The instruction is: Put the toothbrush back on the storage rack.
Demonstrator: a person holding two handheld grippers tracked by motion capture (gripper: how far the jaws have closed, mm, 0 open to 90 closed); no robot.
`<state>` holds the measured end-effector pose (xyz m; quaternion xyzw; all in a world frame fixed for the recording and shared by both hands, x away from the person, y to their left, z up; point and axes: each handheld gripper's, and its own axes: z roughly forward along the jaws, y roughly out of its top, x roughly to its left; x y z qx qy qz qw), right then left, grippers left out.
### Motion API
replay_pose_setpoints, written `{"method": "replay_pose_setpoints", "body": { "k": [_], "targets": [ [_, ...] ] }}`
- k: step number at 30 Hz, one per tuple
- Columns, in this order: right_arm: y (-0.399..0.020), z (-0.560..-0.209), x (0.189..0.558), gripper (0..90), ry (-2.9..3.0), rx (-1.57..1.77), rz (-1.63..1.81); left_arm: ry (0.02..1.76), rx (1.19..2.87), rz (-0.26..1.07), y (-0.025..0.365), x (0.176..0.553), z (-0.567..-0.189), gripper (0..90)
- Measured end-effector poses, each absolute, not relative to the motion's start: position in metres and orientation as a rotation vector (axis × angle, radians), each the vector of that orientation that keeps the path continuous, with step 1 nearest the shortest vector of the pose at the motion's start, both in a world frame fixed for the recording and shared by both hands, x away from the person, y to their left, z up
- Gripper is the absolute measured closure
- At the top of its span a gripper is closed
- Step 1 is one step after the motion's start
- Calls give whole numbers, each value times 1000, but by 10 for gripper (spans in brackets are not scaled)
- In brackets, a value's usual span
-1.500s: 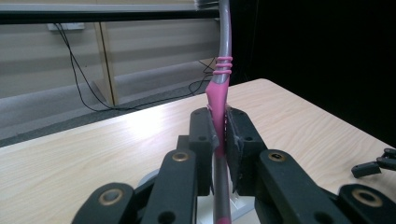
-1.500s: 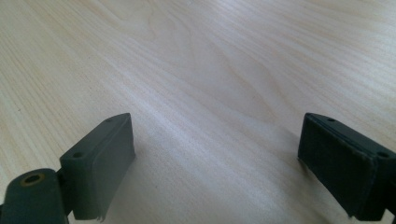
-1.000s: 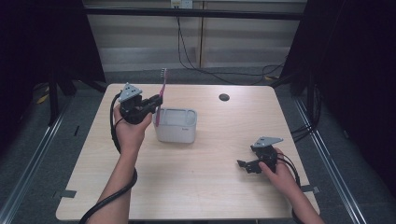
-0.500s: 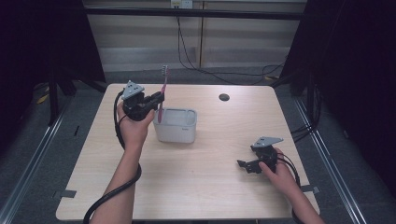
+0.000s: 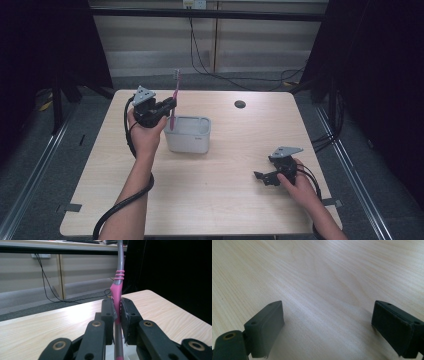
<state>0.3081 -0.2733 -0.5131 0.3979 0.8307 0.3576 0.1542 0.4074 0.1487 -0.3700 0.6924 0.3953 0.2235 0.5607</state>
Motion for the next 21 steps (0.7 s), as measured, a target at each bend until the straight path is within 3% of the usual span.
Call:
{"method": "replay_pose_setpoints", "body": {
  "k": [21],
  "targets": [
    [-273,-513,308,101,2382,1141,1025,964,1589,534,149,416,-375,815]
  ]
}}
